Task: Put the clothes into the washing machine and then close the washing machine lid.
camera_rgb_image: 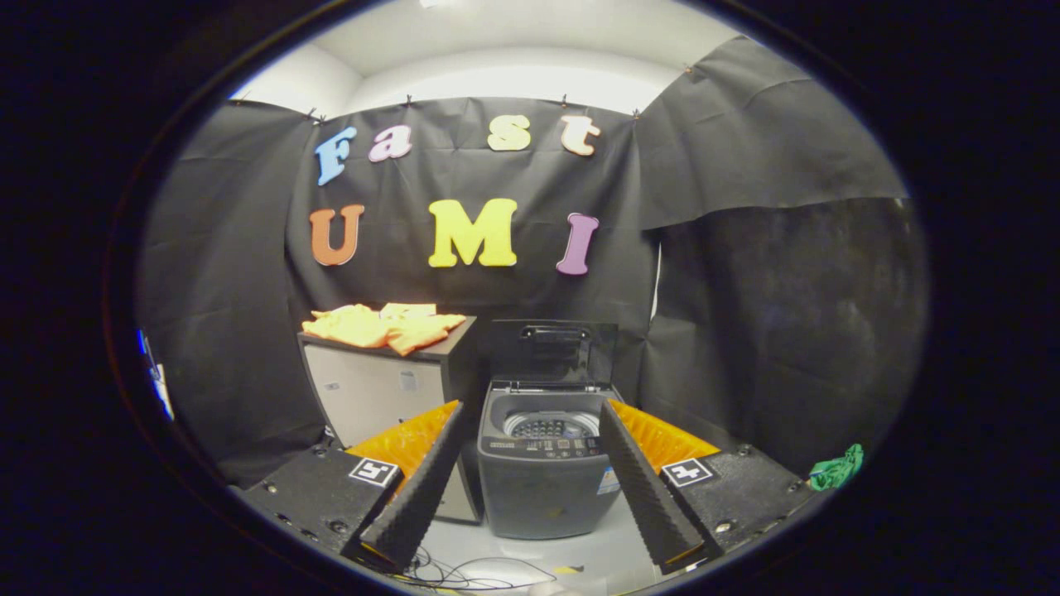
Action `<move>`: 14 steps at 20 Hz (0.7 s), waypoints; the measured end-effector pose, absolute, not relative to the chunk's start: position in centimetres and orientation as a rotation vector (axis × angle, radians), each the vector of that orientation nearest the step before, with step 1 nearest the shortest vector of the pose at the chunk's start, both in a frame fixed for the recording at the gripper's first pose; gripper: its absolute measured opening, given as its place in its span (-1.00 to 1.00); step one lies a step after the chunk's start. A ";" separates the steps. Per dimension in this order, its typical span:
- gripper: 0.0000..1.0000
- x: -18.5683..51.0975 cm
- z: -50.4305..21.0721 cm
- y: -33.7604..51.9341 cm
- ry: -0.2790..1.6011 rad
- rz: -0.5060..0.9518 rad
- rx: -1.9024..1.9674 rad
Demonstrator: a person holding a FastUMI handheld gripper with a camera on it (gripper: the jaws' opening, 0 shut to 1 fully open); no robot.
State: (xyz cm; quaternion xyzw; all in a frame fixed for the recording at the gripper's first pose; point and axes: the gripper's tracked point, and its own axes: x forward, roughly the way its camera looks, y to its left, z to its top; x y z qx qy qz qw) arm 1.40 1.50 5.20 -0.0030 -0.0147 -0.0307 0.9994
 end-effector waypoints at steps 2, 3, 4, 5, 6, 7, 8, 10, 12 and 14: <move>1.00 2.1 6.4 2.1 -0.034 -0.057 0.000; 1.00 2.5 7.1 2.4 -0.037 -0.053 0.000; 1.00 3.0 7.8 2.7 -0.037 -0.056 -0.004; 1.00 3.5 8.7 3.1 -0.040 -0.050 -0.005; 1.00 4.0 9.8 3.7 -0.048 -0.042 -0.002; 1.00 4.6 10.6 4.2 -0.043 -0.038 -0.002; 1.00 5.3 11.4 4.8 -0.038 -0.027 0.002; 1.00 6.7 13.6 6.6 -0.034 0.006 0.020; 1.00 8.6 15.5 8.3 -0.029 0.025 0.009; 1.00 10.5 17.7 10.5 -0.029 0.048 0.007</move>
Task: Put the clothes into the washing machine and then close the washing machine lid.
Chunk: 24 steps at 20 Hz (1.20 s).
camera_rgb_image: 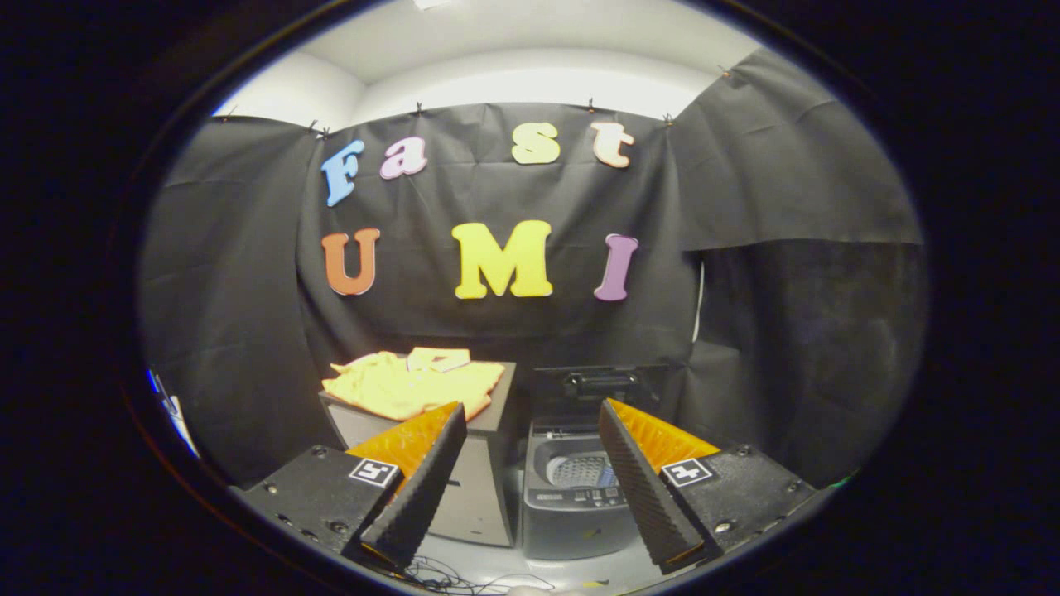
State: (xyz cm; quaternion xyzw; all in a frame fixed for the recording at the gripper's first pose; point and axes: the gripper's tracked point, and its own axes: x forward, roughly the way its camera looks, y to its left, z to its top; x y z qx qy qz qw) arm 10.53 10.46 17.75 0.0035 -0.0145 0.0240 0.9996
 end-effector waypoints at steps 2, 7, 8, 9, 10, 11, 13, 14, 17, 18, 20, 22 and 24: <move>1.00 12.8 19.0 13.0 -0.003 0.076 0.021; 1.00 19.4 22.4 19.3 0.049 0.124 0.024; 1.00 20.8 23.1 20.5 0.057 0.136 0.029; 1.00 22.5 23.5 21.7 0.067 0.145 0.029; 1.00 24.1 24.0 22.9 0.076 0.154 0.028; 1.00 25.7 24.5 24.0 0.084 0.160 0.027; 1.00 28.9 24.9 26.2 0.104 0.166 0.022; 1.00 30.5 25.1 27.2 0.115 0.168 0.021; 1.00 34.8 23.9 29.8 0.197 0.169 0.026; 1.00 36.3 23.1 30.7 0.228 0.171 0.032; 1.00 39.0 21.6 31.7 0.279 0.163 0.033; 1.00 41.4 19.7 33.0 0.335 0.161 0.034; 1.00 43.1 18.2 33.6 0.385 0.149 0.028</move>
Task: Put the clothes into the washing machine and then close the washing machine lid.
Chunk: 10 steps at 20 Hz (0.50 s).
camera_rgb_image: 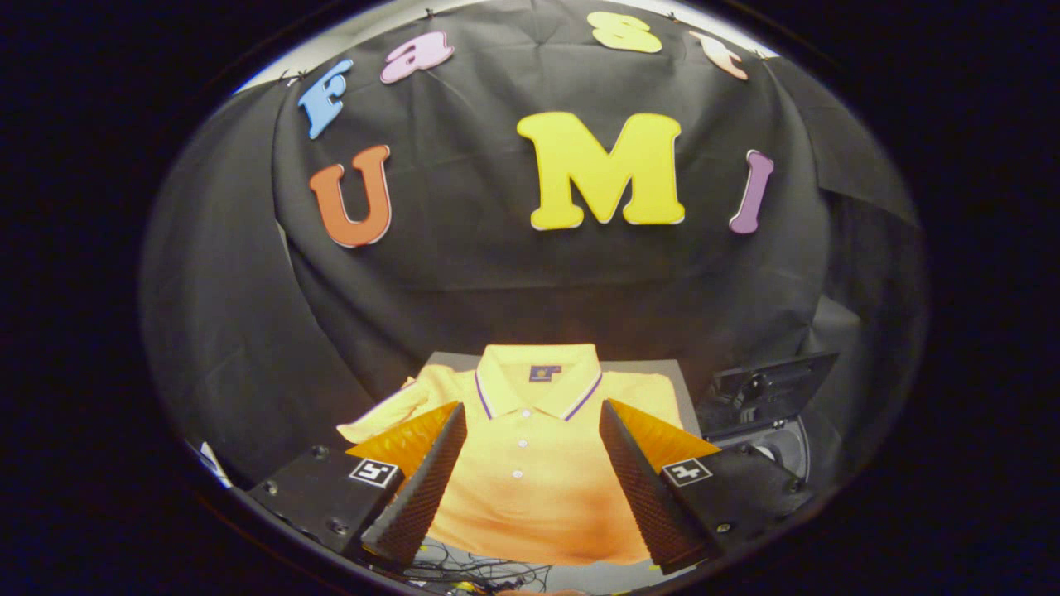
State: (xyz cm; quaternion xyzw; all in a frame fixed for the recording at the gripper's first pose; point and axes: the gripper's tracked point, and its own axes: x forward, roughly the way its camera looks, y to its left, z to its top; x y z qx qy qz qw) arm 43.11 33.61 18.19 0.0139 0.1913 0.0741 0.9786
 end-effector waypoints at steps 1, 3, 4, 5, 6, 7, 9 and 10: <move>1.00 44.1 17.4 34.0 0.404 0.141 0.024; 1.00 45.6 15.4 34.4 0.460 0.129 0.008; 1.00 46.1 14.3 34.5 0.490 0.121 0.003; 1.00 46.8 13.4 34.9 0.514 0.122 0.006; 1.00 47.4 12.5 35.2 0.533 0.118 0.001; 1.00 47.8 11.4 35.1 0.558 0.101 -0.019; 1.00 48.5 9.6 34.9 0.590 0.079 -0.054; 1.00 48.7 8.5 34.7 0.612 0.067 -0.064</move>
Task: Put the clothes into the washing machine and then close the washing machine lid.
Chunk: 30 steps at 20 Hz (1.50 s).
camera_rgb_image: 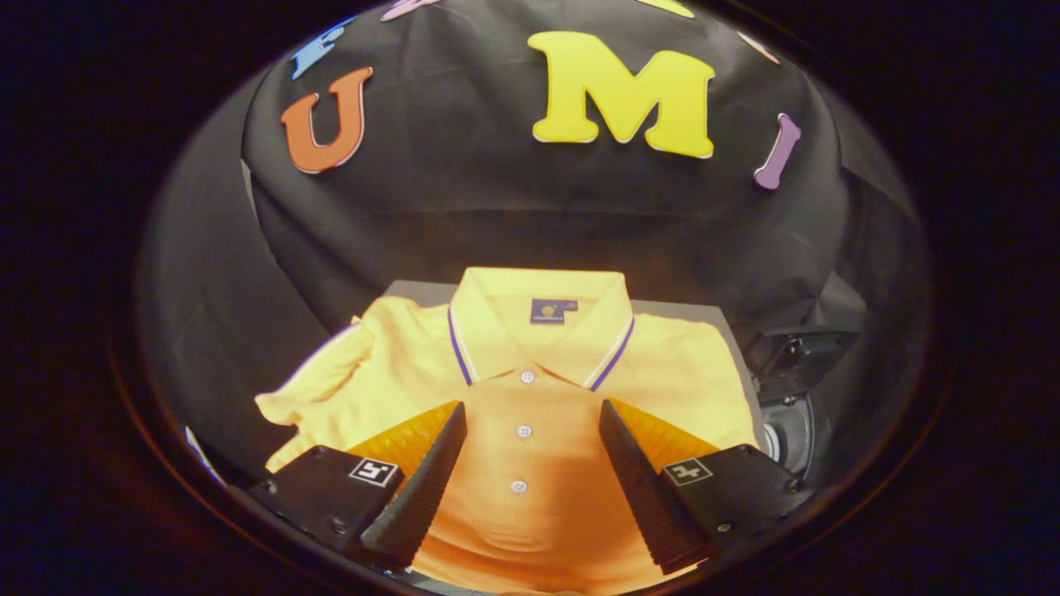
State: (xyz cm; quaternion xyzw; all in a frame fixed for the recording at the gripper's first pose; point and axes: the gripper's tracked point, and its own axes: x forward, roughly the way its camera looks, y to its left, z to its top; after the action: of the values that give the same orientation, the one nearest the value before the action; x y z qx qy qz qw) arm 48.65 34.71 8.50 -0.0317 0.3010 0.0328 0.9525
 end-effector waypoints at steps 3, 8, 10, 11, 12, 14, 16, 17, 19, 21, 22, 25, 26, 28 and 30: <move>0.98 48.3 8.0 34.5 0.619 0.061 -0.053; 0.97 48.9 8.2 34.5 0.661 0.076 -0.063; 0.97 48.9 8.2 34.5 0.678 0.079 -0.071; 0.97 48.8 8.1 34.6 0.685 0.076 -0.066; 0.96 48.8 8.2 34.6 0.694 0.076 -0.067; 0.91 48.9 8.3 34.9 0.696 0.081 -0.070; 0.76 48.8 8.4 35.2 0.702 0.106 -0.097; 0.70 48.9 8.6 35.5 0.701 0.124 -0.111; 0.21 49.0 8.4 35.6 0.698 0.138 -0.140; -0.20 49.4 8.2 35.5 0.694 0.144 -0.155; -0.40 49.5 8.7 35.4 0.683 0.146 -0.166; -0.80 49.7 8.5 35.5 0.643 0.173 -0.189; -0.83 49.8 8.5 35.5 0.631 0.182 -0.195; -0.85 49.6 8.5 35.4 0.604 0.203 -0.212; -0.86 49.4 8.5 35.3 0.589 0.223 -0.215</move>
State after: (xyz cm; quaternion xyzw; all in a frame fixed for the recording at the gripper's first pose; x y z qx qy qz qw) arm 49.44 35.34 8.52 -0.1056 0.2893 0.1096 0.9451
